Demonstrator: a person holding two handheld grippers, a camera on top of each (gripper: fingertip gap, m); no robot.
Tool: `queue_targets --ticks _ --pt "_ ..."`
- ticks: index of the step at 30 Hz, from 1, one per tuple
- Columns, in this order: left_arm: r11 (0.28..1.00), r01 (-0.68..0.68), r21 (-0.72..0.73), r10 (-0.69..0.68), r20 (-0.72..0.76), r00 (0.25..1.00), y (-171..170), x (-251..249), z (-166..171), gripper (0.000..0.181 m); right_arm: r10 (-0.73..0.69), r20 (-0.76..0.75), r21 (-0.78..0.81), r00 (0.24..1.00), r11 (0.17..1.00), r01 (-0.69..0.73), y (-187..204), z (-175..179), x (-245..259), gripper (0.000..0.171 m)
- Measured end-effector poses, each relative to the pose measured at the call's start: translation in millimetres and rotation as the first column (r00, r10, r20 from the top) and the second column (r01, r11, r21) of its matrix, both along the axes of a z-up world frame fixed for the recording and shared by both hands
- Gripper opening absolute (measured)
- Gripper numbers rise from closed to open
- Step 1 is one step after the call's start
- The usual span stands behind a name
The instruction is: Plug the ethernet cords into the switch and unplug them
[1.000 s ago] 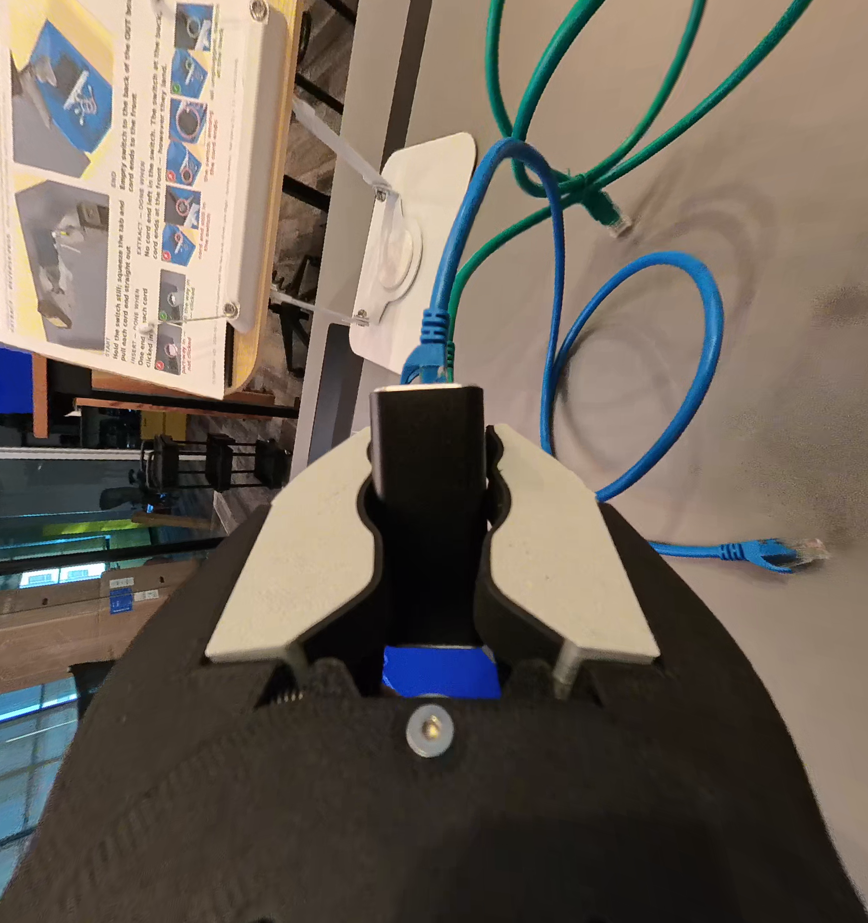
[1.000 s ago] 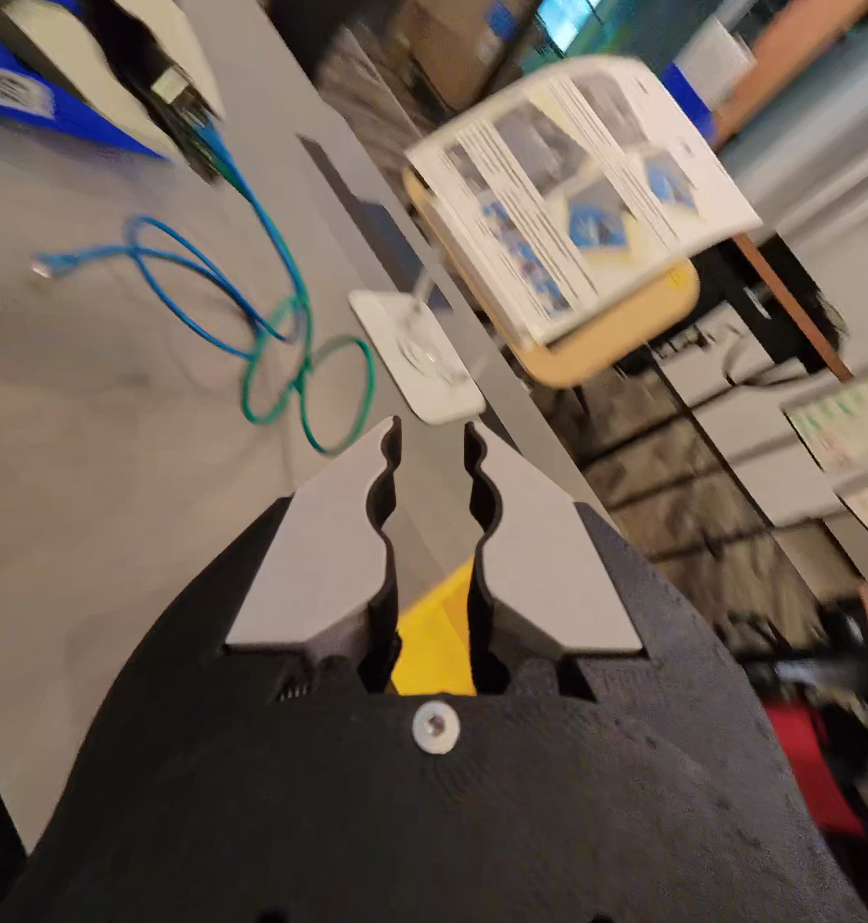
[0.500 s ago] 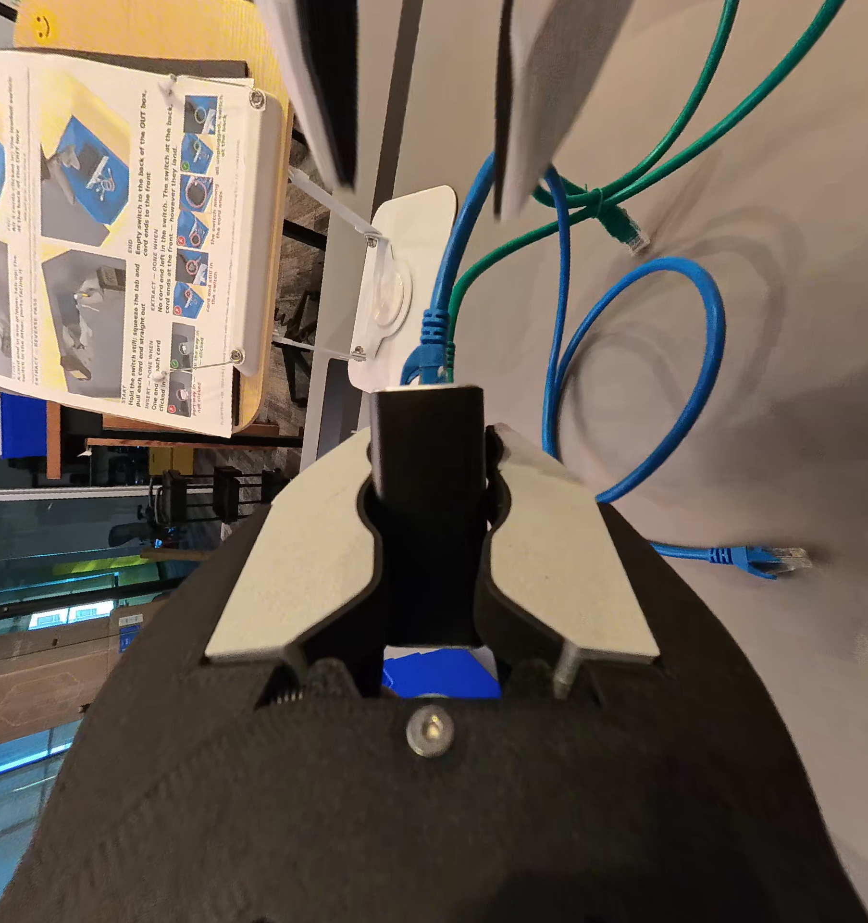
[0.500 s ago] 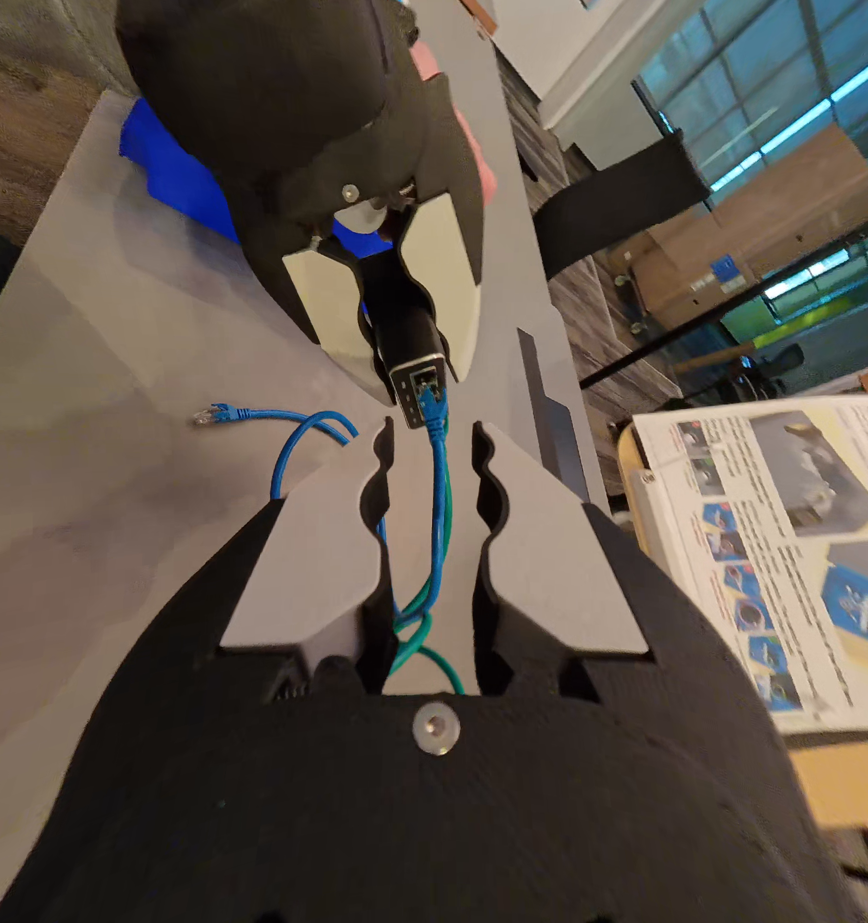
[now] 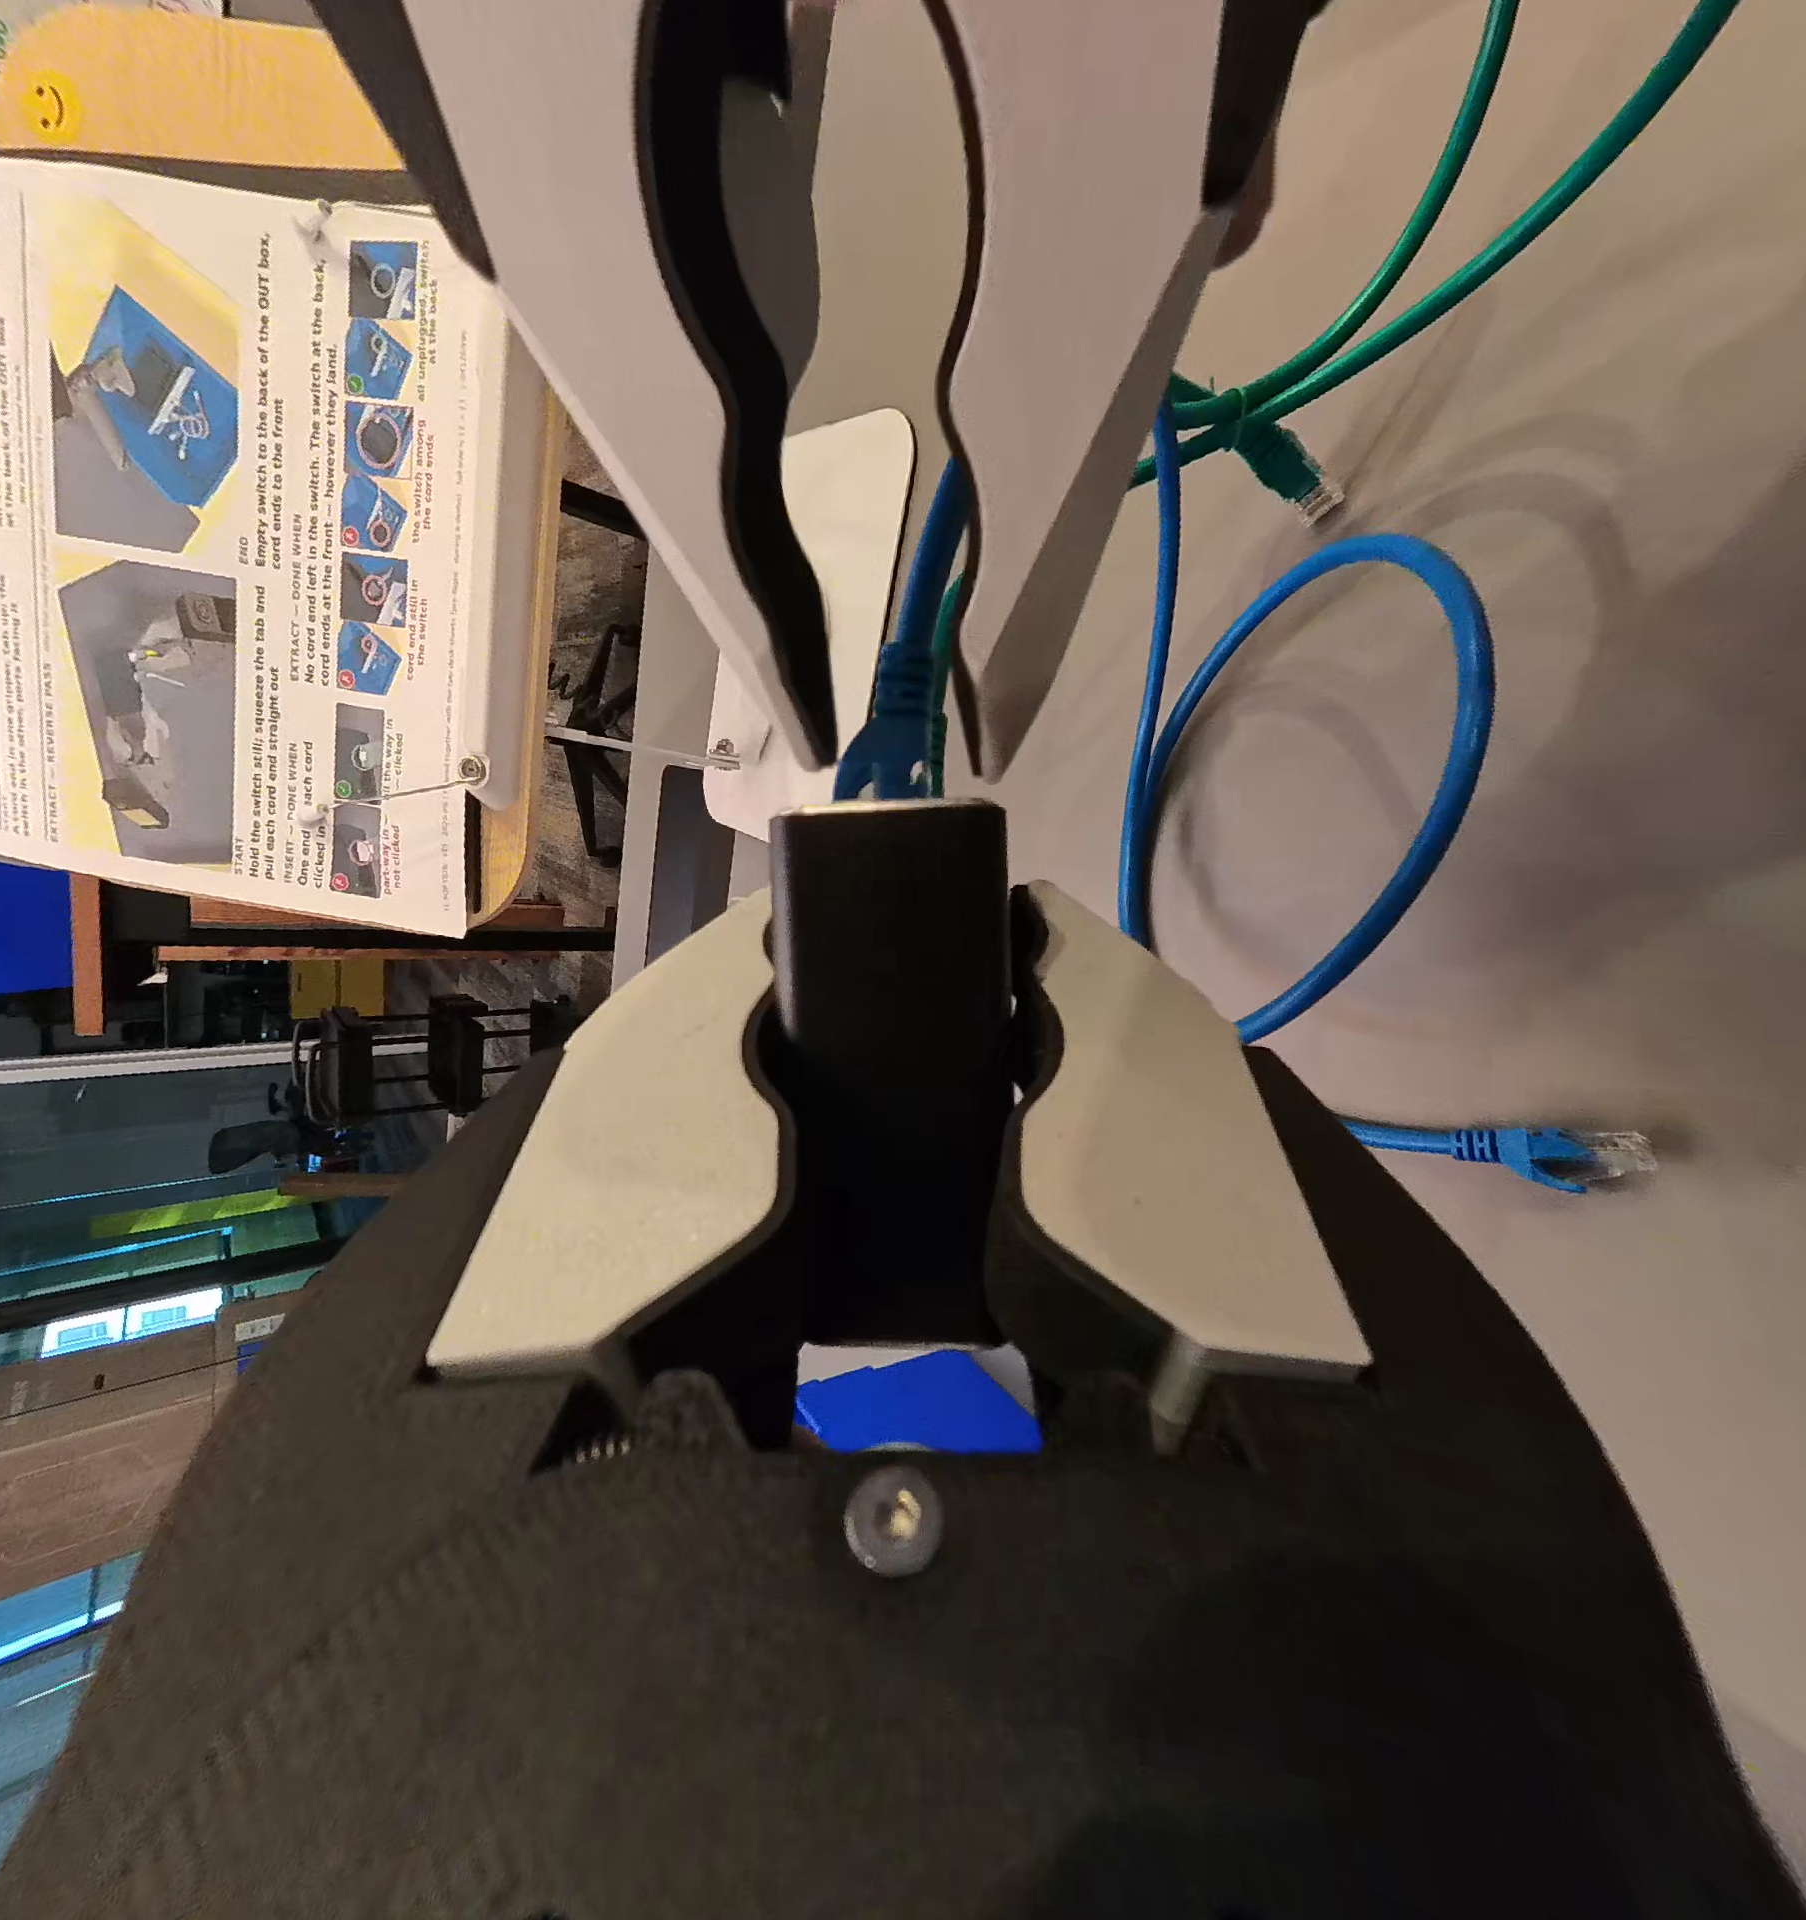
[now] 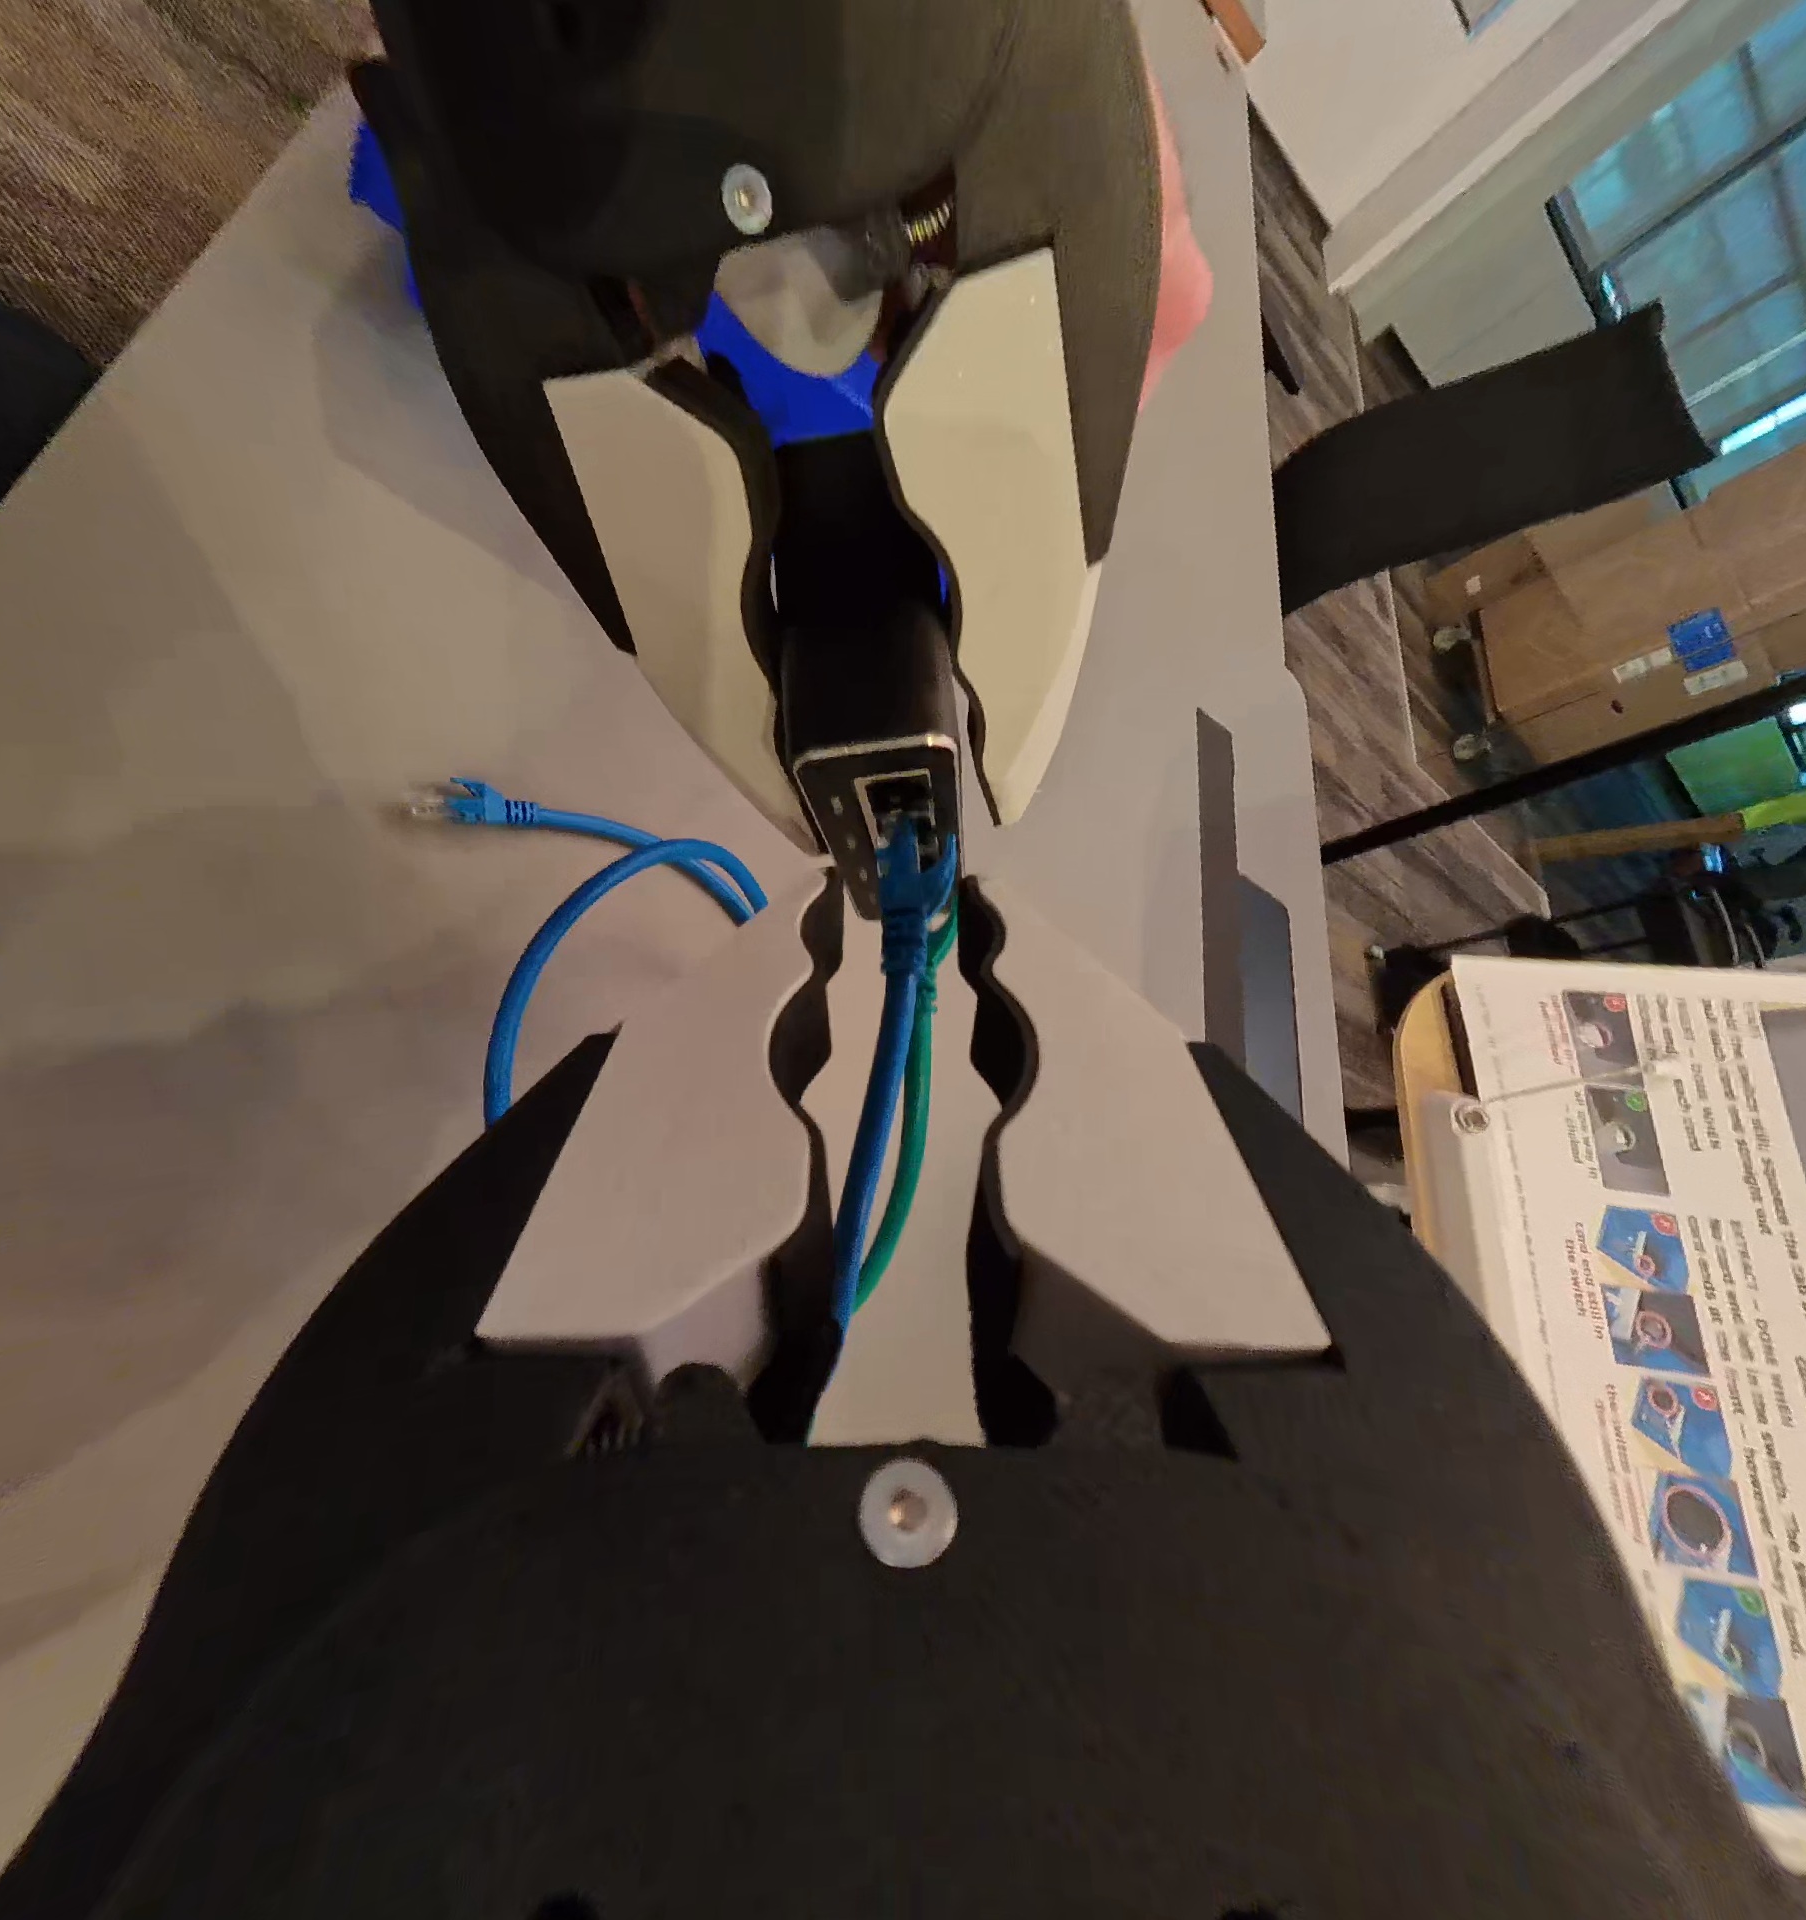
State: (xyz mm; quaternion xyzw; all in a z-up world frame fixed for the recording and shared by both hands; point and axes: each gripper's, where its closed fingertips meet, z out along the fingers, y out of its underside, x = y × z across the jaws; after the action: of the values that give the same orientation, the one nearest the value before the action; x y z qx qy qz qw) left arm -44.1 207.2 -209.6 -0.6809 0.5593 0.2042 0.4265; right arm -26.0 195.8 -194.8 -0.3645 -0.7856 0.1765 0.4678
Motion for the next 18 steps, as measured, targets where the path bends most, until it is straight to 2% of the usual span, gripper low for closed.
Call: queue_targets --ticks 4,9,18 --pt "1.0 0.005 -0.008 -0.005 -0.004 1.0 -1.1 1.8 -1.4 0.037 0.039 -0.039 0.015 0.998 0.999 -0.038 -4.1 3.8 -2.7 0.011" --pt "1.0 0.01 -0.005 -0.01 -0.001 1.0 -1.5 3.7 0.0 0.038 0.05 -0.017 0.018 0.999 0.999 -0.049 -3.3 -0.7 -0.5 0.017" --pt "1.0 0.018 -0.002 -0.018 -0.004 1.0 -2.4 4.8 0.1 0.037 0.078 -0.032 0.044 0.996 0.996 -0.077 -5.0 1.6 -2.1 0.011"
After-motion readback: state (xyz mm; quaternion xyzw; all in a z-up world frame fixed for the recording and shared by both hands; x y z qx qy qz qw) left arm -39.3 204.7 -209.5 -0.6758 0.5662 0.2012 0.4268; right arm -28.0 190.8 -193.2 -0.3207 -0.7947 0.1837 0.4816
